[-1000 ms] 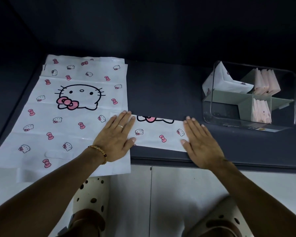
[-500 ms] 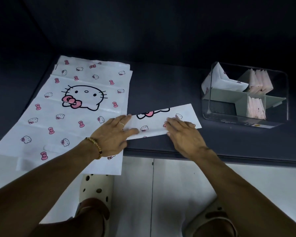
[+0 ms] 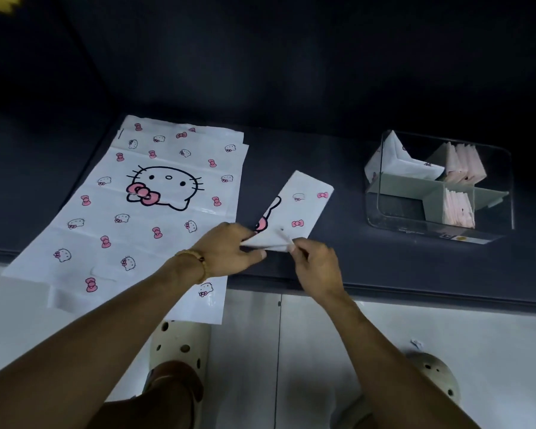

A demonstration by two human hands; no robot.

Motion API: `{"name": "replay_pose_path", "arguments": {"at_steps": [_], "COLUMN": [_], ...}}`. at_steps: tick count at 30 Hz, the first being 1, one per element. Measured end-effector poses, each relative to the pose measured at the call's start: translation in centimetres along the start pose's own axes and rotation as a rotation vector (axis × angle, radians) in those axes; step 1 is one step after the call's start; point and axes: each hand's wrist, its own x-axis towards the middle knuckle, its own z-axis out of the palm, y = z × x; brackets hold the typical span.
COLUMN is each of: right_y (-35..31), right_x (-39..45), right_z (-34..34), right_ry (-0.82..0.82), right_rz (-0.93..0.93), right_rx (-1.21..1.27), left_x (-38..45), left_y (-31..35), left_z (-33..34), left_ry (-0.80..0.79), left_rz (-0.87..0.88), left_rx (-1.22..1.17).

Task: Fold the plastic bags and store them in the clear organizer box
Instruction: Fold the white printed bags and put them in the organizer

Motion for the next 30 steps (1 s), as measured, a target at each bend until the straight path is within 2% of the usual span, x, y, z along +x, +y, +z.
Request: {"name": "replay_pose_path", "arguments": {"at_steps": [1,3,5,9,12,14,18,25,28,30], "right_y": [0.4,1.0,1.6,1.9,1.3,1.1,0.8,-0.3,-0.2,0.2], "right_x": [0.3,0.5,0.5,1.0,1.8,2.3,3.7,5.2,5.3,5.3], "right_z": [-0.7,-2.0,-2.7,-2.3,-1.5,-1.1,-0.5,1.2,1.7,1.7], "right_ry": [-0.066,-0.217,-0.274,-0.172,-0.082,-0.084,-0.190,-0.119,-0.065,-0.034], "right_rz": [0.100,0.302,0.412,0.358,0.238,0.169,0.230,0.294,0.314,0.268], "right_rx": [0.145,0.426,0.513,0.233,-0.067,-0.204,-0.238,-0.409,-0.401,-0.397], "left_x": [0.0,0.3,0.8,1.8,1.9,1.5,1.0,2.0,2.3,2.6], "left_y": [0.3,1.0,1.3,0.9,0.9,0.9,0.7,0.9,0.4,-0.2], "left_z": [-0.4,-0.5,0.2,2.9,4.3,4.8,5.3,4.9,4.2,3.8], "left_ry": [-0.010,-0.017,-0.023,0.067,0.190,0.269,0.354,0.325,0.356,0.378], "left_rz": [-0.004,-0.003,-0.039,-0.187,-0.299,-0.343,-0.391,-0.554,-0.500,-0.281], "left_rx": [-0.184,-0.401,-0.398,-0.181,-0.143,-0.171,-0.221,-0.015,0.194,0.376]}}
